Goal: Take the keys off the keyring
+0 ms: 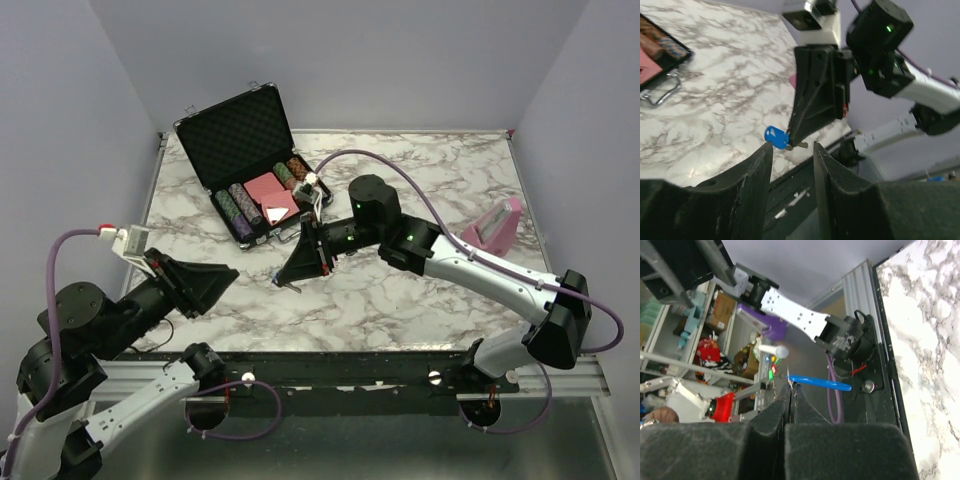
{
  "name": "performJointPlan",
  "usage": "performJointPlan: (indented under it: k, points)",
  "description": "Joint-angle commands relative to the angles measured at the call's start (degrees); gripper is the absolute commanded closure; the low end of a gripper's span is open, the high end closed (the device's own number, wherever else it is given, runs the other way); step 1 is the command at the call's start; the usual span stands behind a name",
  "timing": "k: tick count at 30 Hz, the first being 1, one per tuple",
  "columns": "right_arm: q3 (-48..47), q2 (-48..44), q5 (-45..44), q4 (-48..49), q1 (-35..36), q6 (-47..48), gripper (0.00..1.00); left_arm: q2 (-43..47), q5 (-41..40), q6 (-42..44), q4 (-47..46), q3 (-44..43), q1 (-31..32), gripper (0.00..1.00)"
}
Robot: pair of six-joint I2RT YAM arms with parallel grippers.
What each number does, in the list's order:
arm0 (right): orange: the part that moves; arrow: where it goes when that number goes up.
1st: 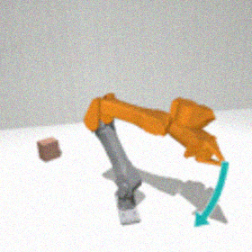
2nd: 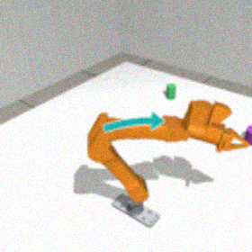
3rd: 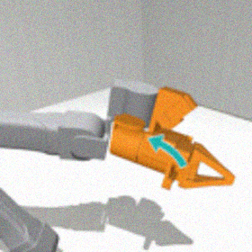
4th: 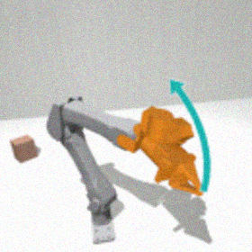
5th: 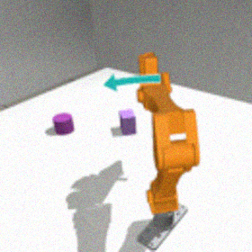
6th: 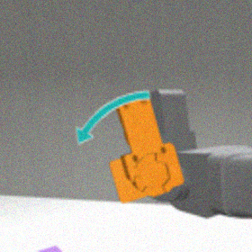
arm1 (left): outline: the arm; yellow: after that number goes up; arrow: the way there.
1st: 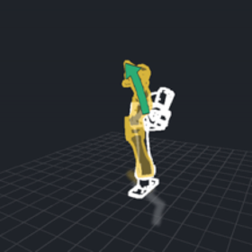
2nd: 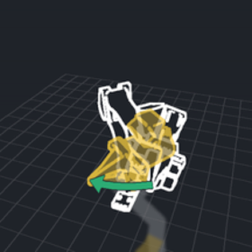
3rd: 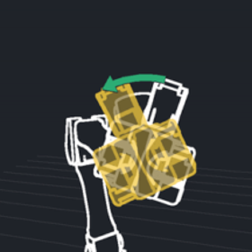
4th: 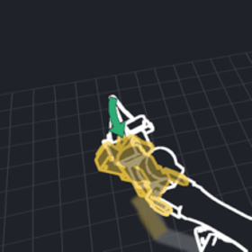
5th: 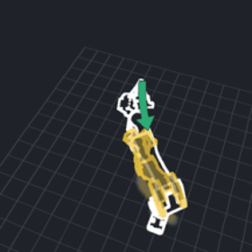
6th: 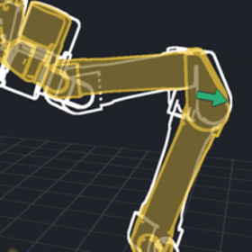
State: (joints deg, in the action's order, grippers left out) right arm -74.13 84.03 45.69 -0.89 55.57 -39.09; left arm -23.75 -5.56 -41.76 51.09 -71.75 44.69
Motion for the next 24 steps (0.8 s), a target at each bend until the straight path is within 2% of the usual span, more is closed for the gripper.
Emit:
performJointPlan:
  k: [1, 6, 11, 15, 24]
  points:
    - [-4.09, -1.33, 5.02, -13.24, 1.12, 8.58, 0.99, -4.01, 21.10, 9.58, -3.98, -0.84, -0.21, 0.54]
    - [-8.04, -1.23, 3.53, -23.53, 2.87, 14.82, 0.99, -9.64, 26.91, 11.96, -2.84, -3.13, -0.21, 0.55]
    - [-8.05, -2.90, 1.16, -24.87, 4.02, 15.63, 0.99, -12.20, 32.28, 12.23, -3.63, -3.49, -0.21, 0.56]
    - [-7.44, -4.48, 0.10, -24.78, 4.46, 15.71, 0.99, -12.38, 32.81, 12.14, -3.54, -2.79, -0.21, 0.60]
    - [-9.45, -5.98, -0.95, -27.23, 5.60, 16.32, 0.99, -13.69, 36.32, 12.76, -3.54, -0.59, -0.21, 0.59]
